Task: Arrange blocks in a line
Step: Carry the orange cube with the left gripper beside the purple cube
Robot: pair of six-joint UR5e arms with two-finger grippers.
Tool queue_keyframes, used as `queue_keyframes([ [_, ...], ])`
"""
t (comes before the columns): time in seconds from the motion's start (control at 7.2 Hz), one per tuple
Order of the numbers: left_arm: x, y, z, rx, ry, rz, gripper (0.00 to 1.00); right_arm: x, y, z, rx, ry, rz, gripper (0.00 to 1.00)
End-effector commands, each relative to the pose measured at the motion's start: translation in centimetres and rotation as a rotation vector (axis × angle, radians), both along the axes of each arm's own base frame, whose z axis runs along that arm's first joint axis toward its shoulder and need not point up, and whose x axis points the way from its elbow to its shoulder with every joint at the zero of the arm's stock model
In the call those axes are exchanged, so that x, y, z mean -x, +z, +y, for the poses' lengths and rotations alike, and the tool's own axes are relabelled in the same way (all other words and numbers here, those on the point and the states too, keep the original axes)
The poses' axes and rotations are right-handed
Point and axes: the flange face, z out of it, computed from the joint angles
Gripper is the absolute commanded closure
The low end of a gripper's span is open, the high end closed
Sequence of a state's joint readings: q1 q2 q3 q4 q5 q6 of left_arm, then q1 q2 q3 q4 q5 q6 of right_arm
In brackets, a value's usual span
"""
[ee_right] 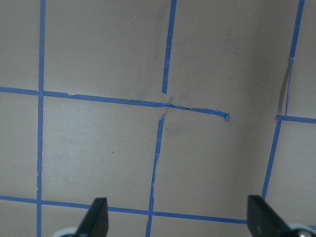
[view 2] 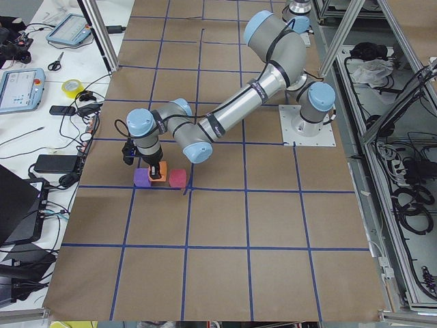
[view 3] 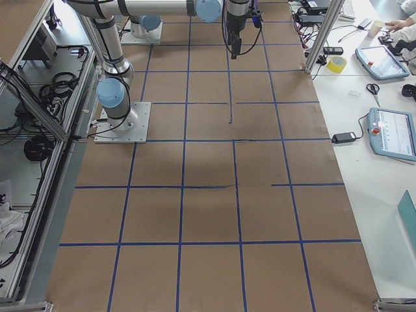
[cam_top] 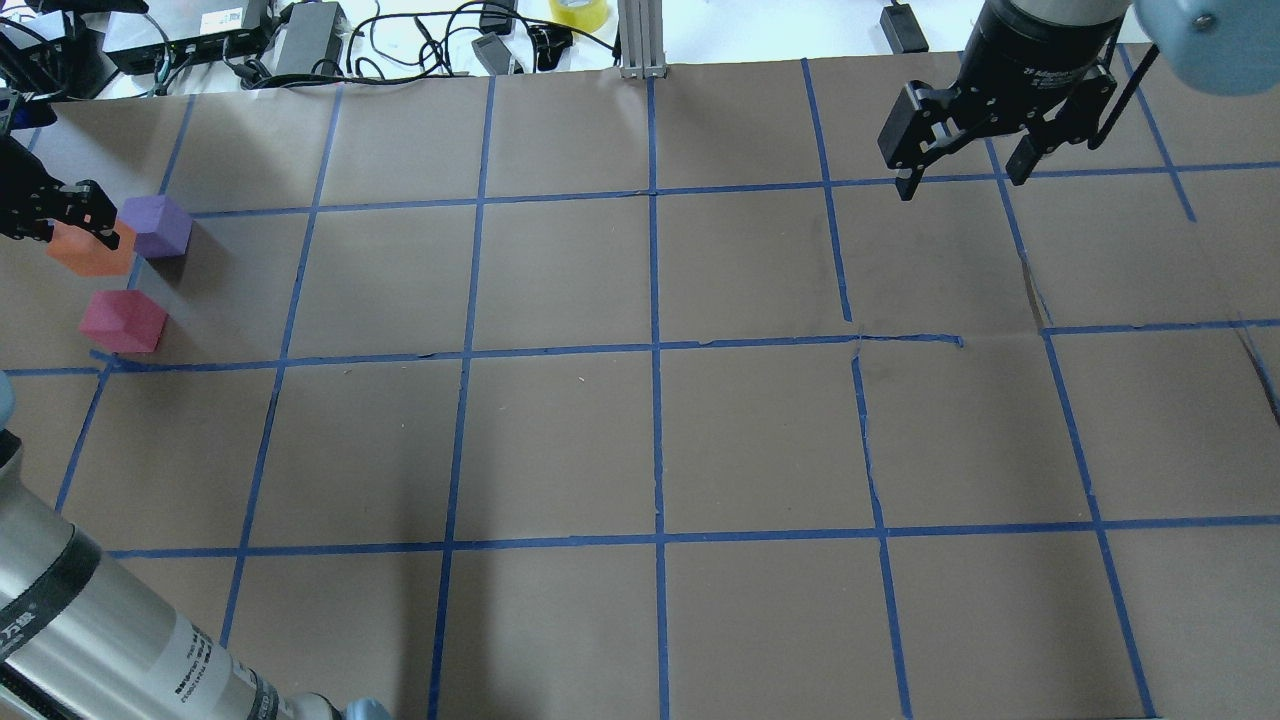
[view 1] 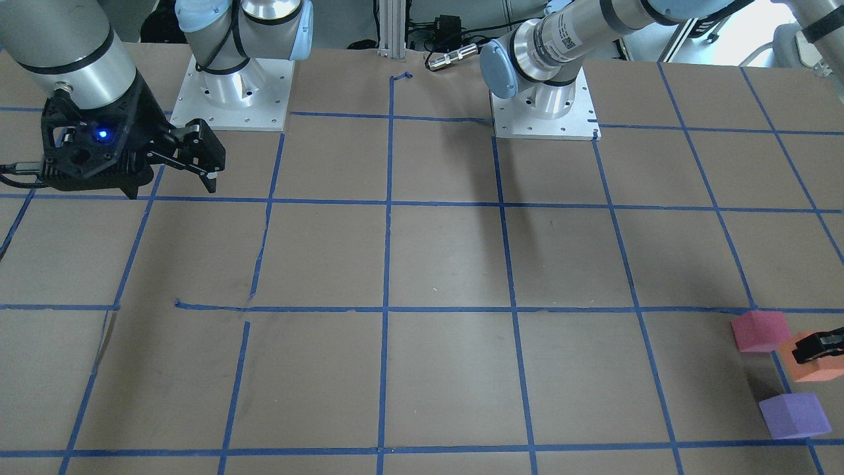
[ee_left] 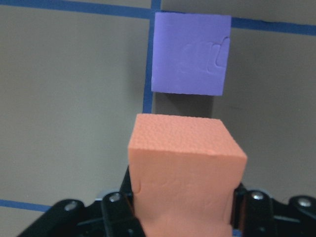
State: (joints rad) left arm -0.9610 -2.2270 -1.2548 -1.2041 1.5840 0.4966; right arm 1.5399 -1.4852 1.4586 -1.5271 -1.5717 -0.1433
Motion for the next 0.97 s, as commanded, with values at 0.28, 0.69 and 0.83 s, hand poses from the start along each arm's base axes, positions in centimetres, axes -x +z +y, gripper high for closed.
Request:
queue_keyframes([
  [0.28, -0.1, -1.6, -0.4, 0.013, -0.003, 0.020, 1.00, 0.5, 0.3, 0.0, 0.008, 0.008, 0.047, 0.00],
  [0.69, -0.2, -2.4, -0.5, 0.005, -0.022, 0.021, 1.00, 0.4, 0.1, -0.1, 0.008, 0.009, 0.042, 0.00],
  [0.83, -0.1, -2.8, -0.6, 0.002, -0.025, 0.023, 1.00, 0.5, 0.1, 0.0, 0.008, 0.003, 0.042, 0.00],
])
